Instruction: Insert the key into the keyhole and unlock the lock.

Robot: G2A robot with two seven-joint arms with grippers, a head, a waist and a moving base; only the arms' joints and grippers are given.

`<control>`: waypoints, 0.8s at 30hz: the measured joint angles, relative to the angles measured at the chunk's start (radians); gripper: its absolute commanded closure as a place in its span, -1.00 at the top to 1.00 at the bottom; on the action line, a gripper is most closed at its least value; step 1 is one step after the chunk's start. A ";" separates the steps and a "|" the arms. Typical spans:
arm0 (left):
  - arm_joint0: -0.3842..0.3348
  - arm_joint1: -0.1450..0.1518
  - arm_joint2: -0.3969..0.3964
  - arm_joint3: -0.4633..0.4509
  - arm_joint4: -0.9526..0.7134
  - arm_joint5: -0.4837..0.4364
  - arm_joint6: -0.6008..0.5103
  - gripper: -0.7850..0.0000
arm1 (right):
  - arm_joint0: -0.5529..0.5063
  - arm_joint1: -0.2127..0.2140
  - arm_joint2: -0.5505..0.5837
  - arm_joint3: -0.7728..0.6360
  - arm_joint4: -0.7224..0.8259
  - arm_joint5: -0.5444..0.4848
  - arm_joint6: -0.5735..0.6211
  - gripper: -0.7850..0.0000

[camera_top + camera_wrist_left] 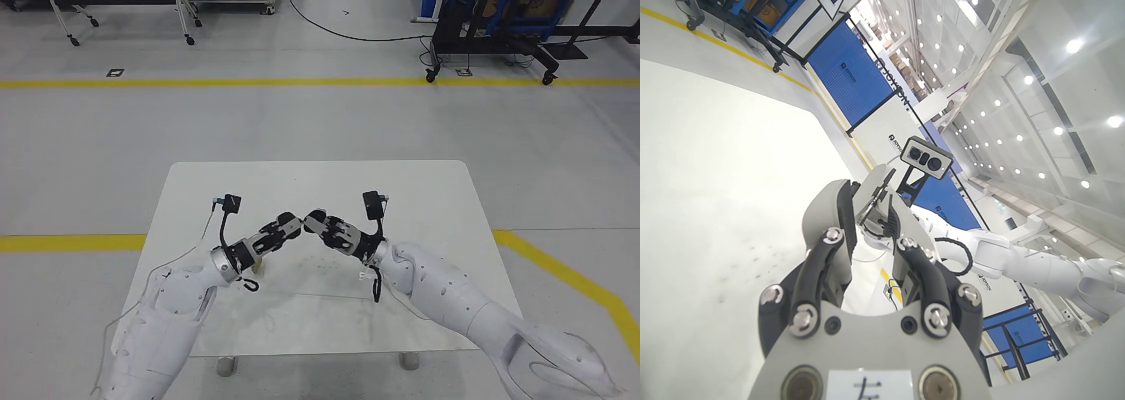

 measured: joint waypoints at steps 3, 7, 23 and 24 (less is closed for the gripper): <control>0.001 0.001 0.006 -0.002 0.008 0.000 0.002 -1.00 | 0.006 0.002 -0.014 0.005 0.003 0.000 -0.016 -1.00; 0.001 0.002 0.011 -0.002 0.020 0.002 0.008 -1.00 | 0.012 0.005 -0.031 0.007 -0.002 0.000 -0.036 -0.64; 0.020 0.038 -0.071 -0.125 0.253 -0.058 -0.087 -1.00 | 0.067 0.098 -0.157 -0.020 -0.129 0.000 0.011 0.49; 0.023 0.041 -0.073 -0.135 0.269 -0.069 -0.111 -1.00 | 0.073 0.109 -0.169 -0.032 -0.123 0.000 0.013 0.40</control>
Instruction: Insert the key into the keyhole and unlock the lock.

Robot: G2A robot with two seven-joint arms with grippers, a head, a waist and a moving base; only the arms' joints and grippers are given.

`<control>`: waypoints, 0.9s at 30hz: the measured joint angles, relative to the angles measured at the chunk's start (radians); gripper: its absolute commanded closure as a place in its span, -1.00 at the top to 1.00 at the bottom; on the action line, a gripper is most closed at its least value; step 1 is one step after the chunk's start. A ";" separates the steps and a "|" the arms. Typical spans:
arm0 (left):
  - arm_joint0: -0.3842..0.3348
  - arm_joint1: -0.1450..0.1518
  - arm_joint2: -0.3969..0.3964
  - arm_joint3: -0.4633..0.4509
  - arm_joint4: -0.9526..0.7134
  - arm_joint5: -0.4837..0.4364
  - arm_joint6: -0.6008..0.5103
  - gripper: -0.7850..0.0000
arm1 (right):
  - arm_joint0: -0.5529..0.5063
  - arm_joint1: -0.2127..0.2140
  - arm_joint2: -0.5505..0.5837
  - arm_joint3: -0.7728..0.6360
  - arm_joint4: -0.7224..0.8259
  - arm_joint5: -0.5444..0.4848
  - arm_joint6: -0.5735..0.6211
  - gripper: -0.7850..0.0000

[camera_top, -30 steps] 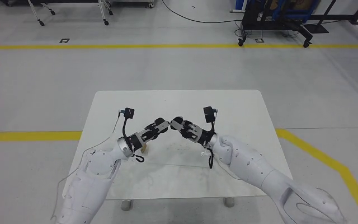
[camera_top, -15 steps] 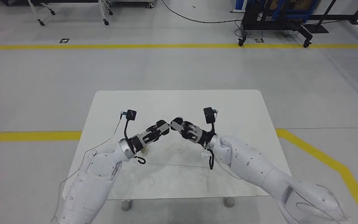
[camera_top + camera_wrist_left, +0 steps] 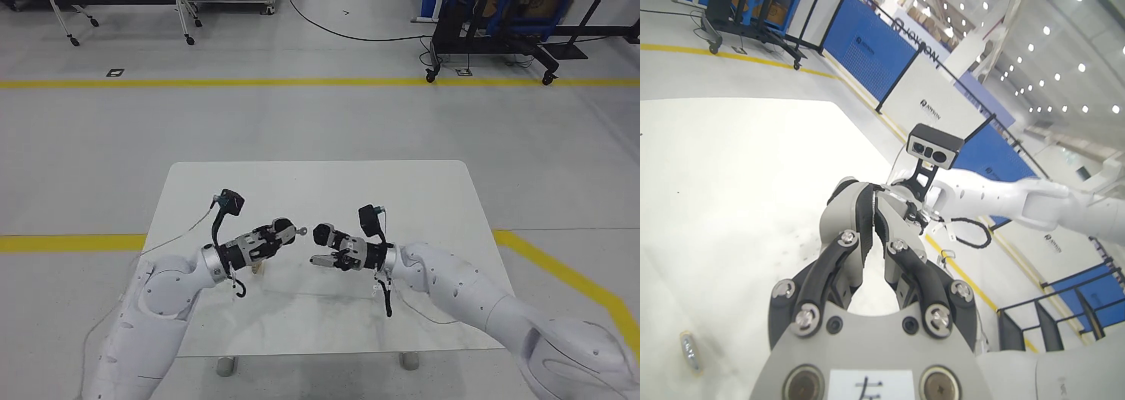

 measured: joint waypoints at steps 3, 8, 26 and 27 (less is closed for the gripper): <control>0.004 0.006 0.005 -0.016 0.023 -0.019 -0.041 -1.00 | 0.013 0.024 -0.023 -0.030 0.016 0.000 -0.017 0.10; 0.005 0.010 0.021 -0.020 0.039 -0.030 -0.050 -1.00 | 0.029 0.047 -0.062 -0.068 0.030 0.000 -0.042 -0.16; 0.008 0.020 0.058 -0.021 0.077 -0.016 0.008 -1.00 | 0.025 0.059 -0.071 -0.107 0.083 0.000 -0.020 -1.00; 0.008 0.021 0.057 -0.021 0.082 -0.012 0.017 -1.00 | 0.024 0.060 -0.071 -0.108 0.084 0.000 -0.023 -1.00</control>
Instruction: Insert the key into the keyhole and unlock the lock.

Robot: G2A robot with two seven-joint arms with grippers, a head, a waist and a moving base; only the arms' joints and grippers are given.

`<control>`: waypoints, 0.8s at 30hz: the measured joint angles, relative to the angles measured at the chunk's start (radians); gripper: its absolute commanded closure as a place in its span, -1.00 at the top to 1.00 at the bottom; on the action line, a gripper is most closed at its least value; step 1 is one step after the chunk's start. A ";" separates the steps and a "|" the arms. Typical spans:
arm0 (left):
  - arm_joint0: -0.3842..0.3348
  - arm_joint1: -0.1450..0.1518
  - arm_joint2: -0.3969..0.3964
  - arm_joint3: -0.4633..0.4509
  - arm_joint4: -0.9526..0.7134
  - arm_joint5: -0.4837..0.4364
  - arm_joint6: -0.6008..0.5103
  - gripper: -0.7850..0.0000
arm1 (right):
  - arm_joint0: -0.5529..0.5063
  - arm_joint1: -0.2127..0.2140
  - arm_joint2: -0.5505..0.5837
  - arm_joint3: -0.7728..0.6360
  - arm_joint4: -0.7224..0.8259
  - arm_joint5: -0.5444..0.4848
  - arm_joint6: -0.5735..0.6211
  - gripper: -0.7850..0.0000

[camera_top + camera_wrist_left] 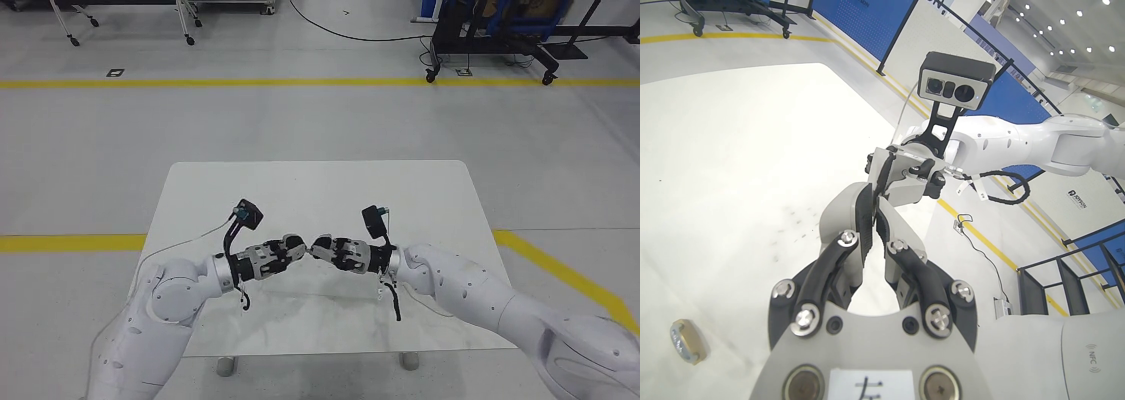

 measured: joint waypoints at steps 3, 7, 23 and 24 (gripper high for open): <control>0.004 0.001 0.003 0.000 0.003 0.010 0.021 1.00 | -0.003 0.003 0.000 -0.004 0.000 0.000 -0.012 -1.00; 0.006 0.002 0.001 0.003 -0.022 0.025 0.045 1.00 | -0.007 0.008 0.000 -0.004 -0.011 0.000 -0.045 -1.00; 0.132 0.056 -0.195 -0.145 0.584 0.005 0.068 1.00 | -0.010 0.041 0.000 0.049 -0.105 0.000 -0.219 -1.00; 0.151 0.058 -0.177 -0.156 0.681 0.009 0.078 1.00 | -0.010 0.041 0.000 0.049 -0.105 0.000 -0.219 -1.00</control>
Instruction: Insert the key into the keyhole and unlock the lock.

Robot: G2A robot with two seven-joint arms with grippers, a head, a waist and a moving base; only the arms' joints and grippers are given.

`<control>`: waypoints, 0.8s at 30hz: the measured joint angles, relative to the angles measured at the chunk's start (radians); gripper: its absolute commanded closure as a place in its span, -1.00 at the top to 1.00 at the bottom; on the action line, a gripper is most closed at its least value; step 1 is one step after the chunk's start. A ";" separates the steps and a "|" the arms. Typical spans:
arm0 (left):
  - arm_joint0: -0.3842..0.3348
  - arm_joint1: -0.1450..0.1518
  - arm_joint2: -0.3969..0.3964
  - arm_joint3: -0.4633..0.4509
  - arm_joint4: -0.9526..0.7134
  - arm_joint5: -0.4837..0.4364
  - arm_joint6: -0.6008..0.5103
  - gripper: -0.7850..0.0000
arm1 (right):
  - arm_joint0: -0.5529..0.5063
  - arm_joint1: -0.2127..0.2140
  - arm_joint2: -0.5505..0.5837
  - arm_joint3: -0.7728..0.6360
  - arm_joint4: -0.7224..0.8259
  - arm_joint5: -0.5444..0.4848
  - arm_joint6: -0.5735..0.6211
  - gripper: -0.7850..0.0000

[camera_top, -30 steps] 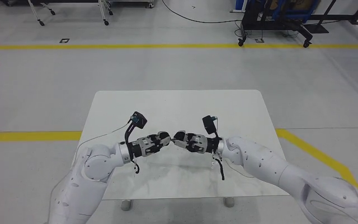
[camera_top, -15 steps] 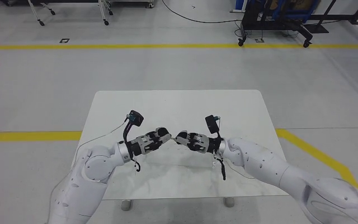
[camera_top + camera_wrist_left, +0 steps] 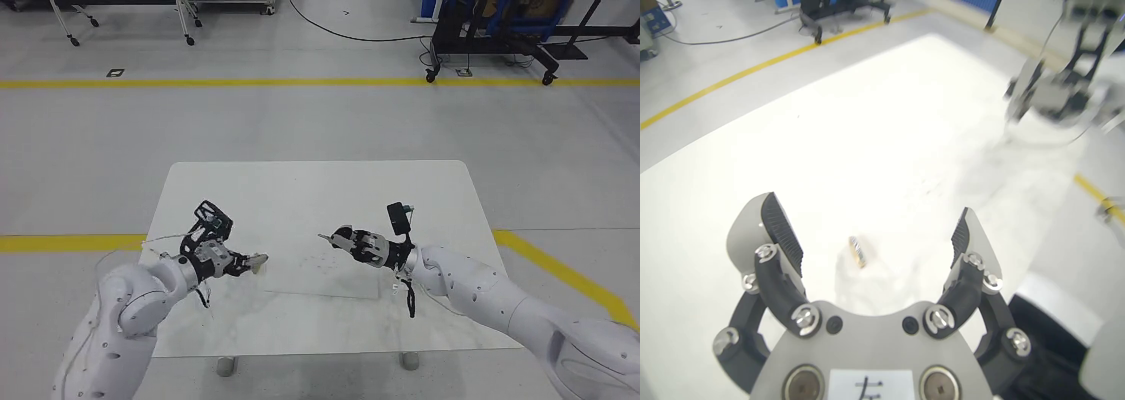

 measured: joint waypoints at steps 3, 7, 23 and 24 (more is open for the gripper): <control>0.024 0.000 0.049 0.023 0.142 0.001 0.029 0.75 | 0.000 0.000 0.000 0.000 0.000 0.000 0.000 -1.00; -0.008 -0.004 0.090 0.089 0.207 0.023 0.040 -0.03 | 0.000 0.000 0.000 0.000 0.000 0.000 0.000 -1.00; -0.102 -0.017 0.177 0.213 0.217 0.071 0.052 -1.00 | 0.000 0.000 0.000 0.000 0.000 0.000 0.000 -1.00; -0.106 -0.017 0.182 0.219 0.217 0.072 0.051 -1.00 | 0.000 0.000 0.000 0.000 0.000 0.000 0.000 -1.00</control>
